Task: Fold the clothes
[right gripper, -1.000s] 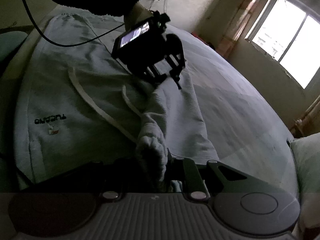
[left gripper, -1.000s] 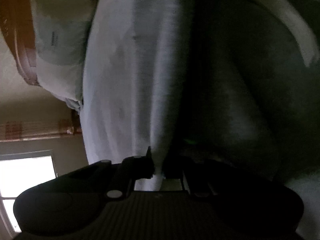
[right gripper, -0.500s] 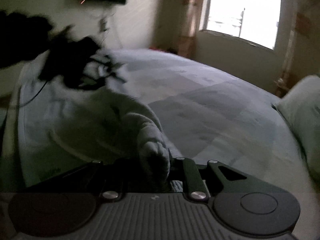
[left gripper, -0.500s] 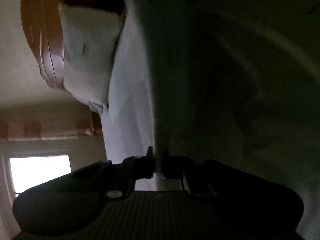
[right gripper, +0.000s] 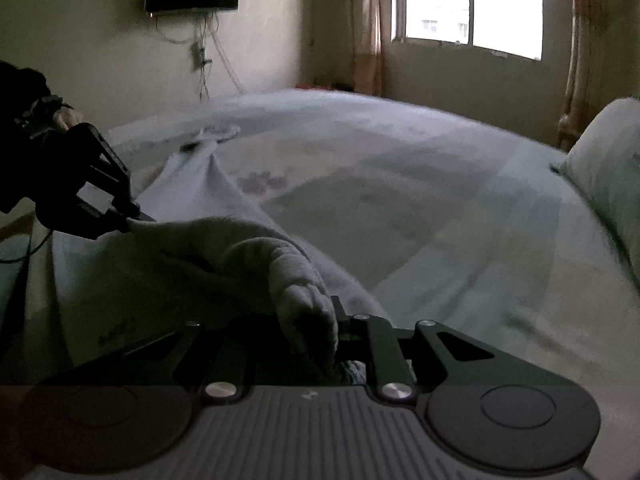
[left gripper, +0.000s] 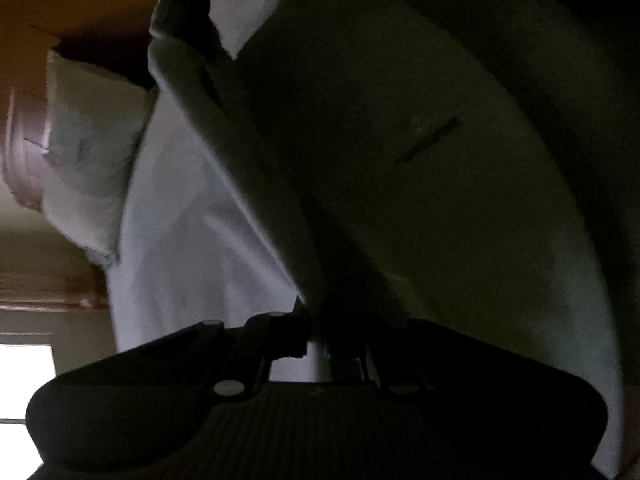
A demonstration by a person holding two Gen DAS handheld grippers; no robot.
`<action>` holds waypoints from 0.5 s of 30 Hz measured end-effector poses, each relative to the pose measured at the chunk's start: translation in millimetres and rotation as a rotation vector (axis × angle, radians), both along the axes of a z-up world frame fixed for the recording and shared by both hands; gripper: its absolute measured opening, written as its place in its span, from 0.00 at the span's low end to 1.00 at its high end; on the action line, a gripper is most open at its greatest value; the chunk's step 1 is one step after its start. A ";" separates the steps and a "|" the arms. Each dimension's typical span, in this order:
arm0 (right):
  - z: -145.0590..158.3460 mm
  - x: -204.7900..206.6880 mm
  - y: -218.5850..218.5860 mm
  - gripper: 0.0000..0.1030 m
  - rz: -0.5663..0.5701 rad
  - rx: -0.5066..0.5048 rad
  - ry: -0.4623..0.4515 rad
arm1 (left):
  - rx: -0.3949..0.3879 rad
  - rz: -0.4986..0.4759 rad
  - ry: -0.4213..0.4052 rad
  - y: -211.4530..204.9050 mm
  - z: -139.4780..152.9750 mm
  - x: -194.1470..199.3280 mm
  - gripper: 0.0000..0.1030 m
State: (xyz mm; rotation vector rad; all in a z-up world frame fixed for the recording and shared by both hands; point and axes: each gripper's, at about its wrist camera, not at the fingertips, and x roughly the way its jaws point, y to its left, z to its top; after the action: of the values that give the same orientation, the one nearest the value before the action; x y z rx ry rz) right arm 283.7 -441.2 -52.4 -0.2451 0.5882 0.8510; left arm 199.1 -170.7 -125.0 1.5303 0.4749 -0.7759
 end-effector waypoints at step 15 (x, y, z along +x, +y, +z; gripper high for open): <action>-8.6 -94.2 1.3 0.53 -0.130 -0.300 -0.059 | -0.083 0.030 0.065 -1.2 -16.8 -8.5 0.05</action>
State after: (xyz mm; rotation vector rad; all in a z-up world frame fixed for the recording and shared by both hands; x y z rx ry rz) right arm 189.4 -439.9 -61.0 -0.4976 0.6682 0.6257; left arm 190.6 -172.0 -141.8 1.4219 0.5068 -0.8140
